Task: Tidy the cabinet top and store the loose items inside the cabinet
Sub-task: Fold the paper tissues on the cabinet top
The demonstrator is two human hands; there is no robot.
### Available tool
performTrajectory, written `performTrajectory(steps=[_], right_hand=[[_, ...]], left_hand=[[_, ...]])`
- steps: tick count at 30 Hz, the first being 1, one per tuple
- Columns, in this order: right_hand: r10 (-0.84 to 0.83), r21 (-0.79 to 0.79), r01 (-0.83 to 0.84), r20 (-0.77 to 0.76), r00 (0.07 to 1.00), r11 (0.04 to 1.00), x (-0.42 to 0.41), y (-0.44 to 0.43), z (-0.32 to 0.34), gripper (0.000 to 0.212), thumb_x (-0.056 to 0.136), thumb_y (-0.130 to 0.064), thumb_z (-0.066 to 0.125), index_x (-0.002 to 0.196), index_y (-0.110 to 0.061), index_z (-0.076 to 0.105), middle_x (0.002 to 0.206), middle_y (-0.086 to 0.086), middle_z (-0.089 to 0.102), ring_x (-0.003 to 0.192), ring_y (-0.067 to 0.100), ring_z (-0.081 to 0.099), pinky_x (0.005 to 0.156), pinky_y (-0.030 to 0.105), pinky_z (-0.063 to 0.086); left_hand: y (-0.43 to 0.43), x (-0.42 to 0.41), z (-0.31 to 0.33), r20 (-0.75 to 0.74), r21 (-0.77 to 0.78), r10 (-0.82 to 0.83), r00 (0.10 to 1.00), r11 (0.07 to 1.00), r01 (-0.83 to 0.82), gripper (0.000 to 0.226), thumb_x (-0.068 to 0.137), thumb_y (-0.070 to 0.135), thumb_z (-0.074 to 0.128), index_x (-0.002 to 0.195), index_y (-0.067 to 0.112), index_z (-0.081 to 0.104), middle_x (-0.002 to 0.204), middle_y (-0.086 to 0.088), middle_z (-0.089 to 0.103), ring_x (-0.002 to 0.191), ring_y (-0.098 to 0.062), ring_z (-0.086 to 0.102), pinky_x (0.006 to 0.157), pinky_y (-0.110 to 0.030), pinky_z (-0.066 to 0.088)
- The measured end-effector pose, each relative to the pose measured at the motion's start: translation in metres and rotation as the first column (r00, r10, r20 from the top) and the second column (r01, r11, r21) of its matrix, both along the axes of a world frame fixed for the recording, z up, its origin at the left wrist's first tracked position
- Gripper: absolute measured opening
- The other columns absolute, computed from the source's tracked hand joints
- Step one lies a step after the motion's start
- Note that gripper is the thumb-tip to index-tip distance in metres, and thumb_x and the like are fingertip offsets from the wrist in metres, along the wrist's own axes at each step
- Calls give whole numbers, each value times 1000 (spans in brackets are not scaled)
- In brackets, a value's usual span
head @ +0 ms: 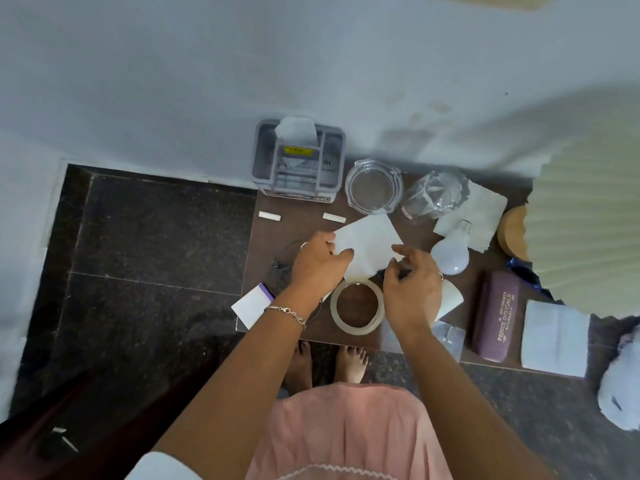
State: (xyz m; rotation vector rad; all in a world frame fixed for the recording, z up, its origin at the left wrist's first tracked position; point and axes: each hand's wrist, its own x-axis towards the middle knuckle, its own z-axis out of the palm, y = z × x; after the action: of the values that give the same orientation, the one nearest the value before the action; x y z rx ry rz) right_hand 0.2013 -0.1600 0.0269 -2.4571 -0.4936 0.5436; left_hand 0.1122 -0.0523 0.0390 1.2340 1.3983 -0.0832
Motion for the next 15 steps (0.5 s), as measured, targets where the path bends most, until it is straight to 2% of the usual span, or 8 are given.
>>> performTrajectory(steps=[3,5,8,10,15], right_hand=[[146,-181,-127,96,985,975,6,-4,-8,34,89,-25,63,123,-22,61,124,-2,61,122,24,45,95,37,37],[232,-276,-195,110,966,941,11,0,-12,44,91,-33,60,133,-24,53,136,-4,54,131,23,38,102,41,30],[315,-373,-253,113,942,893,16,8,-20,53,94,-40,52,142,-20,40,143,-1,47,134,25,35,104,43,27],[334,-411,-265,106,937,872,16,13,-25,58,94,-41,52,144,-17,35,144,2,45,134,26,34,104,43,26],[344,-449,-281,63,937,848,16,21,-28,61,91,-32,60,144,-17,33,138,5,45,133,28,35,104,43,25]], left_hand=[[-5,4,-5,-10,48,-15,1000,999,15,52,89,22,61,137,15,43,126,-2,54,109,-26,62,96,-42,51],[-5,8,-8,-43,109,-51,998,992,55,54,90,21,60,140,15,41,136,-5,50,117,-25,56,100,-36,46],[-9,14,-14,-75,140,-70,995,987,80,48,88,22,62,134,17,49,130,-13,53,110,-29,59,94,-39,51],[-14,17,-16,-72,159,-69,995,984,80,42,87,19,63,127,17,55,132,-11,49,109,-28,59,93,-40,51],[-18,15,-19,-13,169,-13,1000,985,15,33,87,12,63,120,15,61,139,-7,40,99,-21,63,90,-37,53]])
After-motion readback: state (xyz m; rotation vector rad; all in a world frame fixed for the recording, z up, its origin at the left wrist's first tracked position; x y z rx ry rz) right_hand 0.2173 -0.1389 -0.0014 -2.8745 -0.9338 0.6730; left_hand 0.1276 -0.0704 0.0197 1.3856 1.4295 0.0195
